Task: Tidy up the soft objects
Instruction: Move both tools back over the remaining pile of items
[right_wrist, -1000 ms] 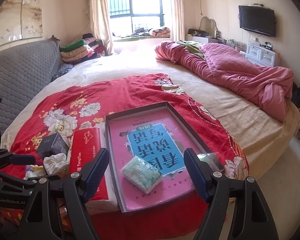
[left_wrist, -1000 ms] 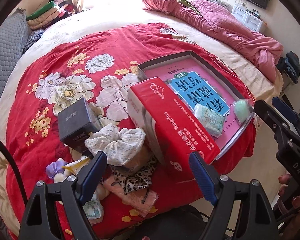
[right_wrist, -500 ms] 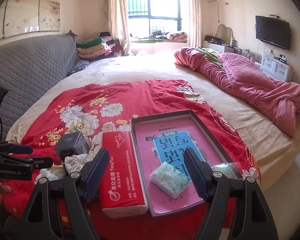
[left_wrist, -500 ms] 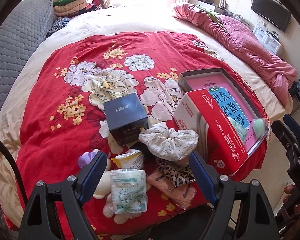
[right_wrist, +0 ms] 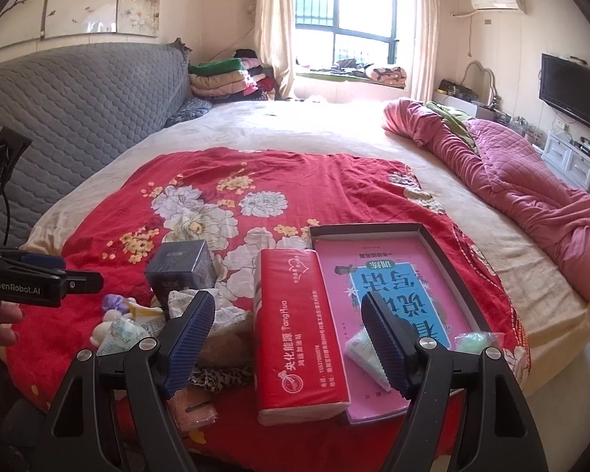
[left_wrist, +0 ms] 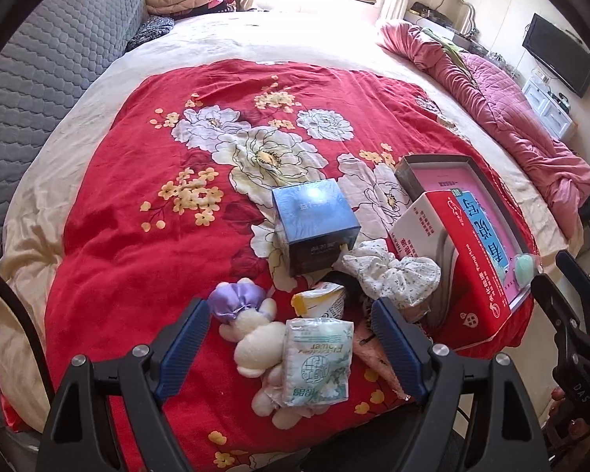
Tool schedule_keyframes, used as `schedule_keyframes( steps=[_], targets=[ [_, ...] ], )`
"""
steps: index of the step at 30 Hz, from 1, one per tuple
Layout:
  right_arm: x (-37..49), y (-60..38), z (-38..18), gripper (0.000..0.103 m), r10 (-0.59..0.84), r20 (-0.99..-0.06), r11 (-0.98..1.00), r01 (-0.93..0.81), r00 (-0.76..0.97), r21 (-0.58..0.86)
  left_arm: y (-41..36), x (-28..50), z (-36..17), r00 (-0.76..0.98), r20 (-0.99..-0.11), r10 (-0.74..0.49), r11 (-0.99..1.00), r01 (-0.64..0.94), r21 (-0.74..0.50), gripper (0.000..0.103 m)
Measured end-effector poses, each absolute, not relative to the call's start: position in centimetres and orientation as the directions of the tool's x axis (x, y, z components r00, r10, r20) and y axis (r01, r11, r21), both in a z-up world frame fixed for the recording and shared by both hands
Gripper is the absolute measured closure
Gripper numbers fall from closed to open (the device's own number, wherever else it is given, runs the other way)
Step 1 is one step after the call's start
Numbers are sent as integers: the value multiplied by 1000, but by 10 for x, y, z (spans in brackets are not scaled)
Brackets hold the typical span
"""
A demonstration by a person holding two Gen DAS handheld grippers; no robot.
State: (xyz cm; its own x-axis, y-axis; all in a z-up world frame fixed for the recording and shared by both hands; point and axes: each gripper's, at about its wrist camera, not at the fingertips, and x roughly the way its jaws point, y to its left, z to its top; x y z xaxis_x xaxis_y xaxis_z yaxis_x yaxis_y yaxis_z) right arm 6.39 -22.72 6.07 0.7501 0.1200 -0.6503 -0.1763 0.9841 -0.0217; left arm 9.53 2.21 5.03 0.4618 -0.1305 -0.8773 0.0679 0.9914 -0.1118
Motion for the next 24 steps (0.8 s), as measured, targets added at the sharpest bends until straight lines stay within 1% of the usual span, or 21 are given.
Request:
schedule_keyframes(
  steps=[9, 17, 24],
  targets=[
    [65, -199, 50, 25, 145, -675, 970, -238, 723, -46, 38, 83, 34, 428, -892, -145, 989, 65, -130, 19],
    [64, -189, 42, 25, 151, -693, 961, -270, 705, -65, 16, 73, 8, 365, -919, -148, 986, 127, -108, 19],
    [65, -183, 34, 25, 161, -712, 942, -321, 683, -95, 0, 72, -11, 326, -935, -139, 984, 148, -95, 19]
  ],
)
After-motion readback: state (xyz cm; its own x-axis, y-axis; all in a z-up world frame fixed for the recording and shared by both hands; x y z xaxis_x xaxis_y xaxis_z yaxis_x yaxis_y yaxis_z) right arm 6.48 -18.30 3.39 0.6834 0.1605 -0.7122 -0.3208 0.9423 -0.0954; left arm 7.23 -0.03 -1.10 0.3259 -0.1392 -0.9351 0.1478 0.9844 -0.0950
